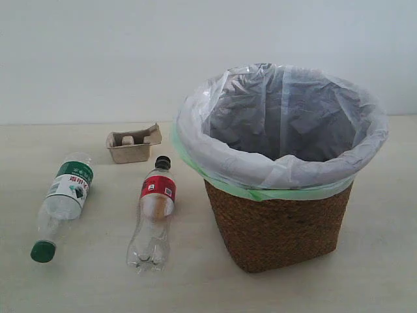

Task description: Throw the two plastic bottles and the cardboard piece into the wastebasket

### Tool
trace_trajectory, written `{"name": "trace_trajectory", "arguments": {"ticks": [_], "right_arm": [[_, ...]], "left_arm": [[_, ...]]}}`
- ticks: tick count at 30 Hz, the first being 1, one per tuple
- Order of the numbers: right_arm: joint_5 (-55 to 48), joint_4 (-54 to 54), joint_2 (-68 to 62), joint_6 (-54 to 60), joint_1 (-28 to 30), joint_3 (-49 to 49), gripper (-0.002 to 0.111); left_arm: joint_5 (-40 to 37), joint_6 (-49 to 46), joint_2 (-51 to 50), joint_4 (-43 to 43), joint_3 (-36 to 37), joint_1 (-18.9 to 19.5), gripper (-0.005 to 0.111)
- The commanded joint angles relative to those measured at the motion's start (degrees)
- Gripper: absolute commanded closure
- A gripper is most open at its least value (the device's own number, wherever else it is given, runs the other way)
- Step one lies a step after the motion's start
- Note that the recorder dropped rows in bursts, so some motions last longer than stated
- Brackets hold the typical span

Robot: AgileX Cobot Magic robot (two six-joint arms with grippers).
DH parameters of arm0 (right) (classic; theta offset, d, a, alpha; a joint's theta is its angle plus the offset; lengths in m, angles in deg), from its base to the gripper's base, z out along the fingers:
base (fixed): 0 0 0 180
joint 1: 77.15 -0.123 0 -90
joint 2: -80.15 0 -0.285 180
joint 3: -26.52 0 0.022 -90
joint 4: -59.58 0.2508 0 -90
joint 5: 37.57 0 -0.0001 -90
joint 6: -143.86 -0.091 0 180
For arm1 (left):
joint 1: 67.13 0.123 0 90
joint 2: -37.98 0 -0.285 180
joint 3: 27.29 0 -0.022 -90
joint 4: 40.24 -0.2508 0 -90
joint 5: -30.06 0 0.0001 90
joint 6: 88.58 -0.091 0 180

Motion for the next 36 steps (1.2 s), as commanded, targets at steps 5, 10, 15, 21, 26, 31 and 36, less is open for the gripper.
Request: {"name": "trace_trajectory", "arguments": {"ticks": [5, 10, 15, 21, 26, 31, 36], "right_arm": [[0.4, -0.4, 0.3, 0.3, 0.4, -0.1, 0.108], [0.4, -0.4, 0.3, 0.3, 0.4, -0.1, 0.108], [0.4, -0.4, 0.3, 0.3, 0.4, -0.1, 0.108], [0.4, -0.4, 0.3, 0.3, 0.4, -0.1, 0.108], [0.4, -0.4, 0.3, 0.3, 0.4, -0.1, 0.108], [0.4, -0.4, 0.3, 0.3, 0.4, -0.1, 0.108], [0.4, -0.4, 0.3, 0.3, 0.4, -0.1, 0.108]], "left_arm": [[14.1, -0.6, 0.1, -0.2, 0.2, 0.1, 0.103], [23.1, 2.4, 0.1, 0.5, 0.2, 0.1, 0.103], [33.5, 17.8, 0.1, 0.5, 0.2, 0.1, 0.103], [45.7, 36.9, 0.1, 0.5, 0.2, 0.1, 0.103], [48.9, 37.2, 0.1, 0.5, -3.6, 0.1, 0.103], [37.0, 35.8, -4.9, 0.1, -13.7, 0.1, 0.103], [32.0, 32.9, -14.1, -5.3, -22.6, 0.1, 0.103]]}}
